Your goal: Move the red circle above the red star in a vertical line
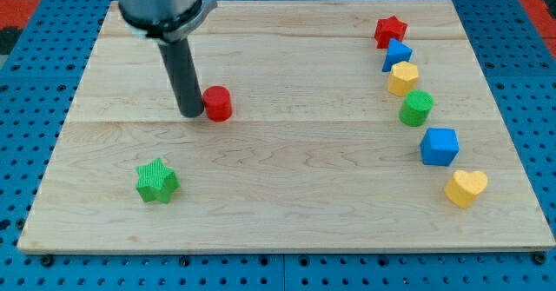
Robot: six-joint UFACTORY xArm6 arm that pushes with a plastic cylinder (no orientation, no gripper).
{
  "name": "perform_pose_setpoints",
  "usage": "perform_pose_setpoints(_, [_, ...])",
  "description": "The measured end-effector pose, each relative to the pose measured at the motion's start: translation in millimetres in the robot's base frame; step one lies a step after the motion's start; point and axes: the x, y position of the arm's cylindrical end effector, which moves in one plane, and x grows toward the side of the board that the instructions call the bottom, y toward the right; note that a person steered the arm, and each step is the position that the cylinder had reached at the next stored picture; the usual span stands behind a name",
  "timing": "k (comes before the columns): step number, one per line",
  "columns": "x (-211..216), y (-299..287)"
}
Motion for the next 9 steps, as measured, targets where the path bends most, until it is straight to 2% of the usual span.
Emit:
perform_pose_setpoints(2, [50.5, 63.2])
perform_pose_setpoints(3, [-18.1, 56.4])
perform_pose_setpoints(4, [-24.2, 25.3])
perform_pose_setpoints(6, [-18.4, 22.4])
perform_pose_setpoints(9, [-83.6, 54.5])
